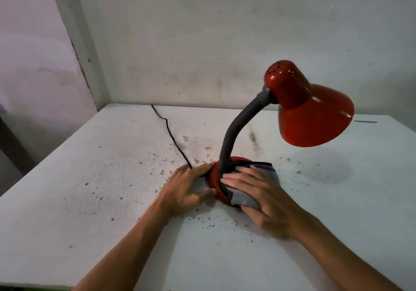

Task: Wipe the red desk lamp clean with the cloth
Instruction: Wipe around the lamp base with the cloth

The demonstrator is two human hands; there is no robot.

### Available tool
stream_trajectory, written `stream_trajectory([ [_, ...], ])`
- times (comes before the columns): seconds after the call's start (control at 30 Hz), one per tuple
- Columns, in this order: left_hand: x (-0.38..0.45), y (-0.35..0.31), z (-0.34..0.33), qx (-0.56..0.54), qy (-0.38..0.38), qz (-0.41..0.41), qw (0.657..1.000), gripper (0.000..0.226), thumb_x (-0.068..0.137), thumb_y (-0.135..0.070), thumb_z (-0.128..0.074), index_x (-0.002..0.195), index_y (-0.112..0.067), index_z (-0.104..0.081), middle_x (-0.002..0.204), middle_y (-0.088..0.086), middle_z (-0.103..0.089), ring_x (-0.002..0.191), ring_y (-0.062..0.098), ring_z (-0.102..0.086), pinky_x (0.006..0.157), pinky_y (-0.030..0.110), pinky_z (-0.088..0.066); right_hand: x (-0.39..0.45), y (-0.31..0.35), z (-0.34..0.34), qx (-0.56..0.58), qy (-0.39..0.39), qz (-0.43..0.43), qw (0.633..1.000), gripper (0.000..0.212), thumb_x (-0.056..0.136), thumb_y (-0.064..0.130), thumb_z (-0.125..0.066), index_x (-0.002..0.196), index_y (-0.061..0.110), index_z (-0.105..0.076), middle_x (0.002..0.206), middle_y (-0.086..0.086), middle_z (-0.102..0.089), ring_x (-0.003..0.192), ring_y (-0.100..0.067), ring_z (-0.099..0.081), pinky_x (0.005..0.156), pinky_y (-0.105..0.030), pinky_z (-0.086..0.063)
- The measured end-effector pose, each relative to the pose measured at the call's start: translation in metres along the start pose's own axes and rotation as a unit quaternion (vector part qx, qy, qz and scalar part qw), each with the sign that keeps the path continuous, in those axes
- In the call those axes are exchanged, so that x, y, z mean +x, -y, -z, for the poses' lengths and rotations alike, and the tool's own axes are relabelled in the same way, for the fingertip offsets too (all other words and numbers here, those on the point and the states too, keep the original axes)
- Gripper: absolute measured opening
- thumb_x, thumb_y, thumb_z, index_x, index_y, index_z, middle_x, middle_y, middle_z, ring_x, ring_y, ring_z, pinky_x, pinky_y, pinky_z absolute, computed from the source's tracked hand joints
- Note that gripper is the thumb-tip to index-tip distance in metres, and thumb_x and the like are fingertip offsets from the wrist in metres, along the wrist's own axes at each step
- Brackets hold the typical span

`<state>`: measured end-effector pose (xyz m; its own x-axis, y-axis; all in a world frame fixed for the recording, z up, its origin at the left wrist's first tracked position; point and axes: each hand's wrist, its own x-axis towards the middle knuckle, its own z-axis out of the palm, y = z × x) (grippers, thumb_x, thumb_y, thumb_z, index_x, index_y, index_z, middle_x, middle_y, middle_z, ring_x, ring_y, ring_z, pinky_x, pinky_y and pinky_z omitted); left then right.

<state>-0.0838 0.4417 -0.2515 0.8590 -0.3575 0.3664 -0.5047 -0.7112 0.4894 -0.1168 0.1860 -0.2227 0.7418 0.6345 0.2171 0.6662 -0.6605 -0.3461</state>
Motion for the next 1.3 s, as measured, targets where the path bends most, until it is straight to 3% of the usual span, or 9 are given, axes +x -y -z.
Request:
stream_trajectory([
  [0.13, 0.001, -0.003, 0.0, -0.011, -0.015, -0.011, 1.0, 0.071, 0.087, -0.065, -0.052, 0.15, -0.035, -0.04, 0.122, 0.0, -0.068, 0.097, -0.024, -0.038, 0.099, 0.048, -0.038, -0.002, 0.005, 0.002, -0.044, 0.008, 0.003, 0.999, 0.066, 0.095, 0.04, -0.05, 0.159, 0.035, -0.035, 0.164, 0.021, -0.035, 0.155, 0.0, -0.015, 0.129, -0.032, 0.001],
  [0.27, -0.001, -0.005, 0.001, 0.003, 0.021, 0.011, 1.0, 0.075, 0.086, -0.074, -0.045, 0.152, -0.039, -0.033, 0.139, -0.011, -0.059, 0.109, 0.005, -0.049, 0.109, 0.052, -0.035, -0.005, -0.002, 0.002, -0.052, -0.001, -0.006, 0.999, 0.064, 0.095, 0.044, -0.046, 0.158, 0.038, -0.036, 0.163, 0.021, -0.038, 0.154, -0.001, -0.017, 0.129, -0.036, -0.001],
  [0.47, -0.001, -0.007, 0.003, 0.004, 0.05, 0.038, 0.998, 0.079, 0.085, -0.077, -0.042, 0.154, -0.04, -0.029, 0.145, -0.01, -0.054, 0.124, 0.018, -0.049, 0.111, 0.054, -0.033, -0.005, -0.062, 0.035, 0.042, 0.014, -0.147, 0.988, 0.051, 0.104, 0.036, -0.047, 0.151, 0.055, -0.039, 0.16, 0.022, -0.039, 0.148, -0.002, -0.031, 0.119, -0.043, -0.031],
  [0.6, -0.002, -0.008, 0.004, 0.0, 0.051, 0.042, 0.998, 0.079, 0.085, -0.077, -0.041, 0.154, -0.039, -0.029, 0.141, -0.008, -0.057, 0.12, 0.017, -0.049, 0.109, 0.055, -0.034, 0.012, -0.069, 0.048, 0.192, 0.035, -0.211, 0.958, 0.031, 0.103, 0.045, -0.044, 0.104, 0.066, -0.066, 0.096, 0.036, -0.07, 0.094, 0.019, -0.061, 0.089, -0.036, -0.046],
  [0.67, -0.002, -0.007, 0.003, -0.002, 0.041, 0.034, 0.999, 0.078, 0.086, -0.076, -0.041, 0.154, -0.038, -0.031, 0.139, -0.008, -0.059, 0.112, 0.009, -0.048, 0.109, 0.054, -0.036, 0.01, -0.065, 0.044, 0.218, 0.036, -0.202, 0.954, 0.035, 0.108, 0.038, -0.044, 0.127, 0.062, -0.06, 0.125, 0.033, -0.066, 0.12, 0.015, -0.055, 0.106, -0.039, -0.044],
  [0.77, -0.002, -0.005, 0.002, 0.001, 0.034, 0.022, 0.999, 0.077, 0.086, -0.075, -0.042, 0.154, -0.039, -0.03, 0.142, -0.01, -0.057, 0.107, -0.003, -0.04, 0.112, 0.052, -0.033, -0.012, -0.061, 0.026, 0.167, 0.041, -0.122, 0.978, 0.056, 0.109, 0.022, -0.046, 0.157, 0.049, -0.033, 0.165, 0.029, -0.028, 0.156, 0.0, -0.017, 0.126, -0.033, -0.016],
  [0.83, -0.001, -0.002, 0.001, 0.002, 0.034, 0.018, 0.999, 0.077, 0.087, -0.076, -0.042, 0.154, -0.04, -0.029, 0.144, -0.012, -0.055, 0.109, -0.005, -0.038, 0.114, 0.051, -0.032, -0.034, -0.063, 0.022, 0.123, 0.038, -0.065, 0.99, 0.063, 0.106, 0.02, -0.047, 0.157, 0.052, -0.029, 0.164, 0.037, -0.021, 0.155, 0.007, -0.009, 0.122, -0.025, -0.009],
  [1.07, 0.001, 0.0, -0.002, -0.003, 0.046, 0.018, 0.999, 0.079, 0.086, -0.077, -0.039, 0.154, -0.039, -0.028, 0.148, -0.013, -0.051, 0.123, 0.005, -0.046, 0.118, 0.049, -0.024, -0.047, -0.066, 0.029, 0.03, 0.047, -0.018, 0.998, 0.068, 0.103, 0.019, -0.049, 0.161, 0.043, -0.025, 0.167, 0.031, -0.02, 0.158, 0.001, -0.008, 0.127, -0.039, -0.008],
  [1.3, 0.0, 0.003, -0.003, 0.001, 0.056, 0.028, 0.998, 0.081, 0.085, -0.082, -0.036, 0.155, -0.043, -0.024, 0.152, -0.012, -0.047, 0.128, 0.011, -0.045, 0.117, 0.05, -0.027, -0.034, -0.058, 0.028, -0.036, -0.003, -0.006, 0.999, 0.065, 0.097, 0.025, -0.052, 0.158, 0.039, -0.037, 0.165, 0.029, -0.028, 0.157, 0.002, -0.007, 0.127, -0.036, -0.004],
])
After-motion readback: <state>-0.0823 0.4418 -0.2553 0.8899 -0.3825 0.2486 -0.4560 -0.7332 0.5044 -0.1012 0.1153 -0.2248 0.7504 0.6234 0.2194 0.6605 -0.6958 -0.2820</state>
